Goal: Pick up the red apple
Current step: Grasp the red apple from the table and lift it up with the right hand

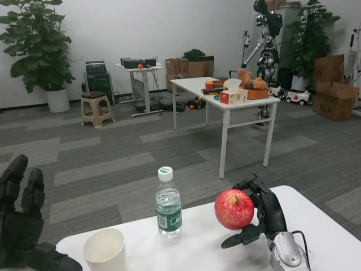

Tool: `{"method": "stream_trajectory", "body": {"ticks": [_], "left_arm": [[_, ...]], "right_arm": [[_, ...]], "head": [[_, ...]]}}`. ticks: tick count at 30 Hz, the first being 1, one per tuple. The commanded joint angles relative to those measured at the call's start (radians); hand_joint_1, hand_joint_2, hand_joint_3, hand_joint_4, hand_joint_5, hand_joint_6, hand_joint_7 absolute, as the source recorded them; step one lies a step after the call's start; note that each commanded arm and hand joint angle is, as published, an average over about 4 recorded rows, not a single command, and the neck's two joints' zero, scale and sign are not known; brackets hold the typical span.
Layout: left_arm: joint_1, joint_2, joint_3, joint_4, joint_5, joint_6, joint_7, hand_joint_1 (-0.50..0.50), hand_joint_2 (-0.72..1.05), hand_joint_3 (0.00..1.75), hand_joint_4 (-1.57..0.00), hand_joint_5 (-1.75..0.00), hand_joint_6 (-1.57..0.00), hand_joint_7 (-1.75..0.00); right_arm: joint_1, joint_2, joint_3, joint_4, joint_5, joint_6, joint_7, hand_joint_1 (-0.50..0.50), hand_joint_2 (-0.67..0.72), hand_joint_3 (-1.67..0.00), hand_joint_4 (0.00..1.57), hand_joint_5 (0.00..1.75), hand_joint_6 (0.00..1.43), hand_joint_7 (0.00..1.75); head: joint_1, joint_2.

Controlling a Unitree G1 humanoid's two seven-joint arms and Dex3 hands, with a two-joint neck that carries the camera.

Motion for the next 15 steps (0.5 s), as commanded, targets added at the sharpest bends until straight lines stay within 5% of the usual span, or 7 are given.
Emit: {"method": "stream_trajectory", "body": {"ticks": [1,15], "left_arm": [[0.001,0.007,0.006,-0.005,-0.001,-0.002,-0.003,-0.43,-0.46,0.02,0.0,0.0,0.0,-0.42],[0.004,0.014,0.006,-0.011,-0.002,-0.002,-0.003,-0.43,-0.46,0.04,0.0,0.0,0.0,-0.42]], "right_arm": [[0.007,-0.003,-0.011,-0.05,0.007,-0.011,0.0,0.0,0.09,-0.16,0.54,1.45,1.08,1.61],[0.006,-0.022,-0.024,-0.218,0.01,-0.011,-0.035,0.0,0.03,-0.16,0.49,1.45,1.03,1.61]], "head": [[0.003,0.004],[0.012,0.031]]}}
